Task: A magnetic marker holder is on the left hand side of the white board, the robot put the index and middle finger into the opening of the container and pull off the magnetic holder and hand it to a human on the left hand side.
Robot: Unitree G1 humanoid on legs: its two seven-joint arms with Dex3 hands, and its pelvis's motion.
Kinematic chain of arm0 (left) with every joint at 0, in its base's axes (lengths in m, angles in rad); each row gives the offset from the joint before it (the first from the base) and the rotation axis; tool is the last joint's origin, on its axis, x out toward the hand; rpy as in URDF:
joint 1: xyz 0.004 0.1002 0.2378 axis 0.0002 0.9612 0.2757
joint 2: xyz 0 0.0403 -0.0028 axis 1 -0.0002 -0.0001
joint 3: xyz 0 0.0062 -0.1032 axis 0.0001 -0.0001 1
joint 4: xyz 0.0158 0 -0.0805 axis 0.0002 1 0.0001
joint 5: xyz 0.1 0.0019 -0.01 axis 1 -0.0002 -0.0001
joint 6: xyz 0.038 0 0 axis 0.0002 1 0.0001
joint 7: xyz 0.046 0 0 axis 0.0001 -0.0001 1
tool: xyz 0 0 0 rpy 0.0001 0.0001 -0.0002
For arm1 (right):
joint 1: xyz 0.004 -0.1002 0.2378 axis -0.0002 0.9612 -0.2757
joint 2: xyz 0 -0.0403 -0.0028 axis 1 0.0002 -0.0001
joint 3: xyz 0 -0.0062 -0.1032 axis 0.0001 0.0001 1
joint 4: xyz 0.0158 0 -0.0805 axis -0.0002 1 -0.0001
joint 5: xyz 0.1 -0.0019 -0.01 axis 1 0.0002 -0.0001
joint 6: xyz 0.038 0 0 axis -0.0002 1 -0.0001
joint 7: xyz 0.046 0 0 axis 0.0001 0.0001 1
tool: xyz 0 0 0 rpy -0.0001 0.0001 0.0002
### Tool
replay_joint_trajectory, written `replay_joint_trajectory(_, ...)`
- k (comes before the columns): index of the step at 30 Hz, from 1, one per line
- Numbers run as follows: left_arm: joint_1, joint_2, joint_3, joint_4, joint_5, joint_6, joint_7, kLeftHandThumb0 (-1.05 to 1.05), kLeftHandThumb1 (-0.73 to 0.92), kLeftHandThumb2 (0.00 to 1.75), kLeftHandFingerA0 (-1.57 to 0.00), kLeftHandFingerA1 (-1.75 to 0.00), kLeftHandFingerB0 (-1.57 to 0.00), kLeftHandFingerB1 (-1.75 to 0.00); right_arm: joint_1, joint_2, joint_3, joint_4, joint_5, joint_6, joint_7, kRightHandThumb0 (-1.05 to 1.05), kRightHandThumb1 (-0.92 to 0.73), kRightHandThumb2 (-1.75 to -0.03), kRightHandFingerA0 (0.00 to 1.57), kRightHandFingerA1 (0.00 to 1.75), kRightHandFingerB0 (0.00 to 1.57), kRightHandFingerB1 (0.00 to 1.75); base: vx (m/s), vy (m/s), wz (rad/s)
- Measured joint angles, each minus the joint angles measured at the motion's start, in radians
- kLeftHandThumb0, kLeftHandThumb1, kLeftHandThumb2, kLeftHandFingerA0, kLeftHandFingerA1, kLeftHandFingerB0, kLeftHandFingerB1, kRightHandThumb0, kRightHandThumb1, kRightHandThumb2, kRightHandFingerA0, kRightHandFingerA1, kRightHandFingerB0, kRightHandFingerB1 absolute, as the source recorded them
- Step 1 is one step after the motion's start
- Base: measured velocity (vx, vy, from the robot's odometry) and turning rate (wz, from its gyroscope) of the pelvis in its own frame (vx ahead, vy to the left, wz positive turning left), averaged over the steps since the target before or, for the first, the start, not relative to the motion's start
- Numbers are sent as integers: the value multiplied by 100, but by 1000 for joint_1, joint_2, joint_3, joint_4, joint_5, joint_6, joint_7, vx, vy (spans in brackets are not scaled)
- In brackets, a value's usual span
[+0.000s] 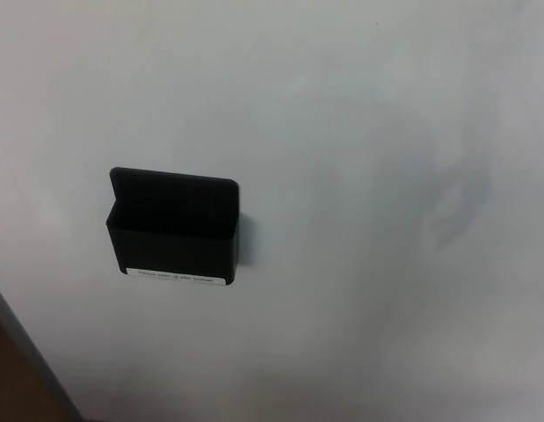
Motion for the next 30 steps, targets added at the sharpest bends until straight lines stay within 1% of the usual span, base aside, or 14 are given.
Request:
replay_joint_trajectory(1, 4, -4, 5, -5, -5, -20, -6, -63, 48, 80, -42, -48, -31, -44, 1, 4, -1, 0, -1, -24, -8, -51, -73, -62, 67, 47, 38, 35, 0, 0, 0)
replay_joint_trajectory(8, 51, 0, 16, -149, -21, -117, -27, -67, 47, 79, -36, -45, -27, -42, -4, 37, -5, -4, -1, -139, -29, -51, -73, -62, 64, 45, 35, 33, 0, 0, 0)
replay_joint_trajectory(9, 64, 4, 18, -205, -27, -136, -34, -66, 47, 76, -30, -42, -23, -40, -6, 46, -5, -5, -1, -166, -32, -55, -74, -62, 62, 44, 33, 33, 0, 0, 0)
replay_joint_trajectory(12, 85, 24, 21, -335, -37, -165, -51, -67, 45, 75, -29, -42, -24, -40, -13, 58, -5, -6, -1, -216, -36, -56, -74, -62, 62, 45, 33, 33, 0, 0, 0)
replay_joint_trajectory(14, 91, 43, 27, -418, -44, -171, -60, -67, 45, 76, -31, -43, -23, -40, -20, 62, -5, -6, -2, -237, -37, -56, -75, -63, 62, 44, 32, 32, 0, 0, 0)
replay_joint_trajectory(15, 92, 58, 32, -475, -49, -172, -65, -65, 54, 57, -46, -37, -33, -31, -24, 65, -5, -6, -2, -251, -38, -57, -75, -63, 62, 44, 31, 32, 0, 0, 0)
replay_joint_trajectory(18, 83, 95, 47, -582, -55, -171, -74, -65, 54, 57, -46, -37, -33, -31, -33, 71, -5, -6, -3, -276, -39, -57, -75, -63, 62, 44, 31, 32, 0, 0, 0)
replay_joint_trajectory(19, 79, 106, 51, -611, -55, -171, -76, -72, 45, 79, -38, -47, -30, -42, -35, 73, -5, -6, -4, -282, -39, -57, -74, -62, 61, 44, 31, 32, 0, 0, 0)
replay_joint_trajectory(23, 39, 173, 71, -775, -53, -170, -88, -73, 45, 79, -32, -44, -26, -41, -46, 81, -6, -6, -4, -319, -40, -60, -75, -63, 61, 44, 32, 32, 0, 0, 0)
replay_joint_trajectory(26, -22, 239, 75, -897, -43, -170, -101, -73, 45, 79, -32, -44, -26, -41, -58, 82, -7, 0, -4, -349, -43, -60, -75, -63, 61, 44, 32, 32, 0, 0, 0)
replay_joint_trajectory(27, -40, 258, 76, -925, -38, -170, -105, -76, 46, 80, -25, -41, -18, -39, -62, 81, -7, 3, -5, -357, -45, -58, -73, -62, 60, 45, 33, 33, 0, 0, 0)
replay_joint_trajectory(28, -75, 294, 76, -980, -26, -170, -113, -76, 46, 80, -25, -41, -18, -39, -70, 81, -7, 12, -7, -374, -50, -58, -73, -62, 60, 45, 33, 33, 0, 0, 0)
replay_joint_trajectory(29, -87, 307, 75, -999, -21, -169, -117, -75, 56, 58, -27, -31, -23, -29, -73, 81, -7, 17, -8, -381, -52, -55, -72, -62, 63, 44, 33, 33, 0, 0, 0)
replay_joint_trajectory(30, -119, 337, 71, -1038, -10, -167, -126, -75, 56, 58, -27, -31, -23, -29, -79, 80, -7, 28, -9, -394, -57, -55, -72, -62, 63, 44, 33, 33, 0, 0, 0)
